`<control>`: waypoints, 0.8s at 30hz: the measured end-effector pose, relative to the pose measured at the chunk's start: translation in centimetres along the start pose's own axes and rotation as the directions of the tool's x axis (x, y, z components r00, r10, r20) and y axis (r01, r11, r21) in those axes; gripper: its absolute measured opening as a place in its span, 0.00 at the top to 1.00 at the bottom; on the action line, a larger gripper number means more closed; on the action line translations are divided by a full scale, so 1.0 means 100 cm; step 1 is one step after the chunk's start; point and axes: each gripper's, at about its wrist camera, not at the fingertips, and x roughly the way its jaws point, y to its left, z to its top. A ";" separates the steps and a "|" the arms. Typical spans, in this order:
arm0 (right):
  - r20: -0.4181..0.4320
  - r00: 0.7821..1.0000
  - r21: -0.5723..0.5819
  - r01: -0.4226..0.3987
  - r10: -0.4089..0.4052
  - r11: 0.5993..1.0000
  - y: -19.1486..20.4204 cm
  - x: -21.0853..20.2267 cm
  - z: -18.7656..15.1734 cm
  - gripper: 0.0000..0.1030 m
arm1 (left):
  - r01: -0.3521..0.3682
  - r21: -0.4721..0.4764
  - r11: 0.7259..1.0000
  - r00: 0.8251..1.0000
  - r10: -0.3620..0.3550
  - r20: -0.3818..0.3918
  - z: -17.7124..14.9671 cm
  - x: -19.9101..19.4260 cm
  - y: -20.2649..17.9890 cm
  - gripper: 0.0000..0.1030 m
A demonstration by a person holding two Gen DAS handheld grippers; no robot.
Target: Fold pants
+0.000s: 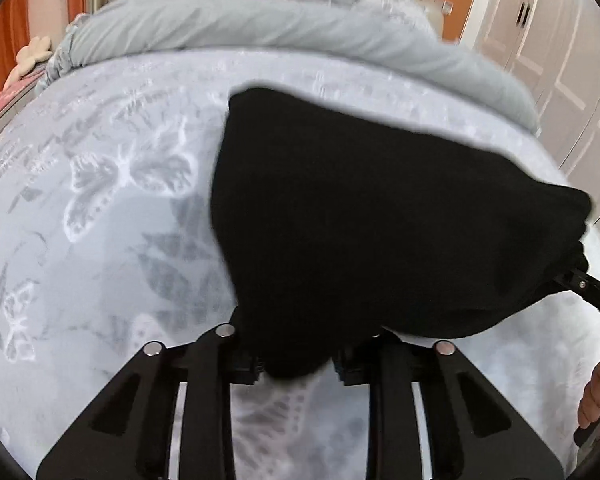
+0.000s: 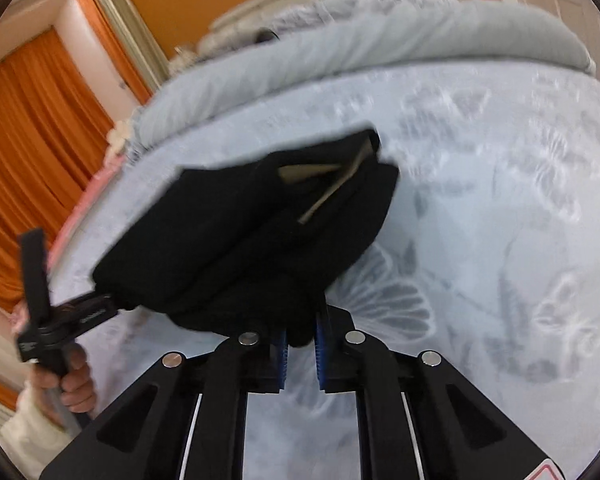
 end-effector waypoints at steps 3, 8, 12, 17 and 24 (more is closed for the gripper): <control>-0.011 0.999 0.004 -0.041 0.041 0.999 -0.002 -0.030 -0.007 0.92 | 0.063 0.002 0.998 0.998 -0.063 0.008 -0.008 -0.027 0.008 0.78; -0.130 0.991 0.041 -0.034 0.040 0.999 -0.015 -0.047 -0.069 0.92 | 0.079 0.076 0.994 0.993 -0.071 -0.095 -0.061 -0.057 -0.004 0.79; -0.154 0.986 0.063 -0.048 0.057 0.997 -0.019 -0.086 -0.112 0.97 | 0.085 0.085 0.993 0.987 -0.072 -0.146 -0.105 -0.088 -0.006 0.80; -0.195 0.973 0.114 0.148 -0.124 0.982 -0.052 -0.094 -0.137 0.89 | 0.013 0.134 0.991 0.977 0.016 -0.214 -0.134 -0.095 -0.006 0.82; 0.042 0.999 0.125 -0.003 -0.002 0.992 -0.010 -0.136 -0.082 0.19 | 0.043 0.073 0.996 0.994 -0.050 0.093 -0.088 -0.186 -0.013 0.05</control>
